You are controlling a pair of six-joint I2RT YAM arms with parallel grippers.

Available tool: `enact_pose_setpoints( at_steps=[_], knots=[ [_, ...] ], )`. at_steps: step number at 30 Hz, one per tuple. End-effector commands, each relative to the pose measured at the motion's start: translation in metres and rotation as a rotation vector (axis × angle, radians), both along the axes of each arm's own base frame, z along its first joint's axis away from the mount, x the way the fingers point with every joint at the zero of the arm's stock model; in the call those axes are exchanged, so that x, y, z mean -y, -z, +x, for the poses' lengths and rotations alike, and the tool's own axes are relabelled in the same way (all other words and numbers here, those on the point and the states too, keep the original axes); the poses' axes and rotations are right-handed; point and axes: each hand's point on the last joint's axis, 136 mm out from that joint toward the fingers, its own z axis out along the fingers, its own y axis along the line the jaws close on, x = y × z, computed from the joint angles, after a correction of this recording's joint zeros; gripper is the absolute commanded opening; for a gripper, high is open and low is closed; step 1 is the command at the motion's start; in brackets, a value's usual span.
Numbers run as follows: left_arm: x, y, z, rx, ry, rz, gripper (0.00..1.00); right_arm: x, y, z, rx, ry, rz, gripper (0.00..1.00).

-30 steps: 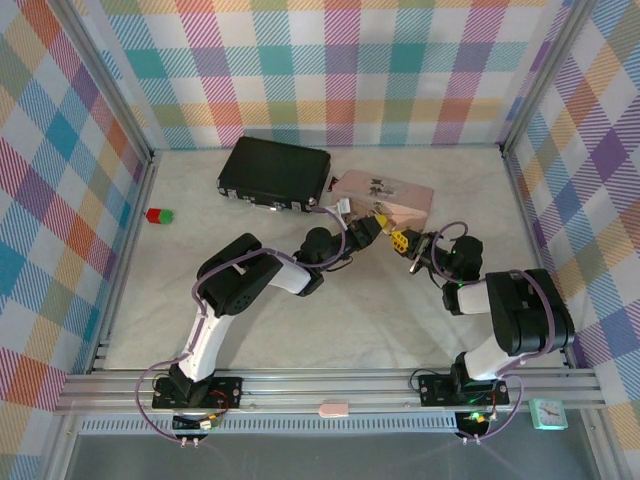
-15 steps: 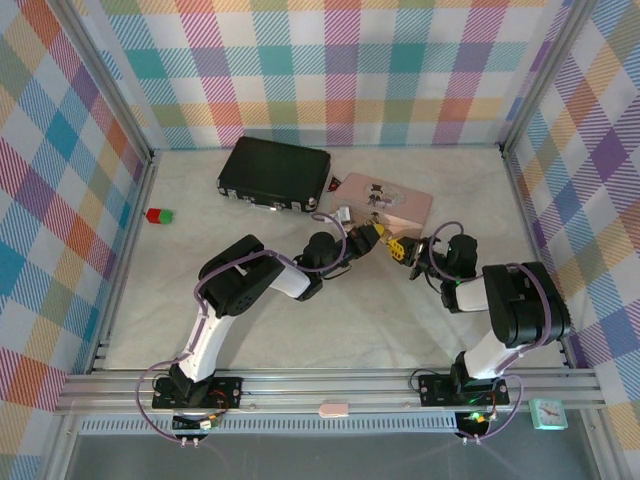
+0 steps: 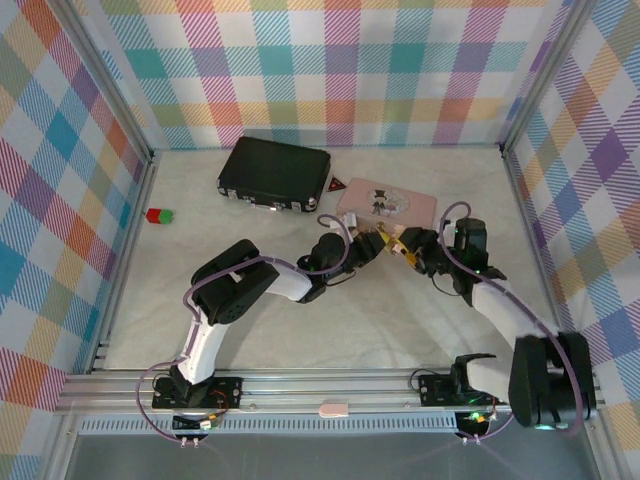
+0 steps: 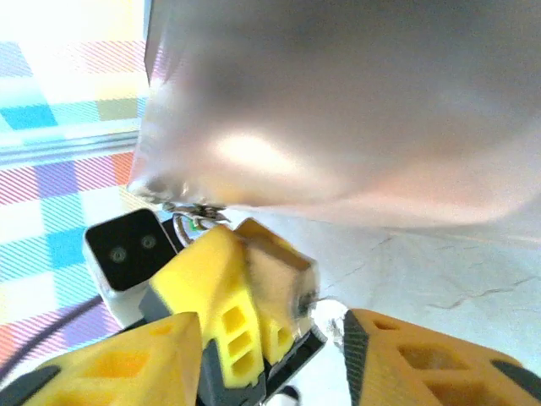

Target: Unlock a padlock with a key

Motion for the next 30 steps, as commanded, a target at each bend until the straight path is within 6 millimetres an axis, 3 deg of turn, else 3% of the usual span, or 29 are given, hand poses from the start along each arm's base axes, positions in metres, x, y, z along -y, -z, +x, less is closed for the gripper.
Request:
enact_pose_setpoints(
  at_steps=[1, 9, 11, 14, 18, 22, 30],
  knots=[
    [0.001, 0.025, -0.013, -0.051, 0.029, 0.122, 0.00, 0.018, 0.002, -0.017, 0.083, -0.074, -0.278, 0.55],
    [-0.009, 0.070, -0.028, -0.075, 0.042, 0.320, 0.00, 0.024, -0.009, -0.030, 0.157, -0.156, -0.423, 0.60],
    [-0.009, 0.071, -0.028, -0.079, 0.043, 0.322, 0.09, 0.022, -0.010, -0.030, 0.169, -0.170, -0.428, 0.60],
    [-0.015, 0.067, -0.029, -0.077, 0.029, 0.323, 0.37, 0.016, -0.008, -0.031, 0.176, -0.207, -0.452, 0.60],
    [-0.037, 0.055, -0.031, -0.075, -0.010, 0.349, 0.56, 0.008, -0.002, -0.035, 0.156, -0.259, -0.547, 0.62],
    [-0.064, 0.050, -0.029, -0.100, -0.046, 0.355, 0.63, -0.007, 0.004, -0.040, 0.136, -0.317, -0.613, 0.64],
    [-0.121, 0.033, -0.013, -0.122, -0.157, 0.375, 0.64, -0.048, 0.034, -0.051, 0.053, -0.457, -0.765, 0.58]
  ],
)
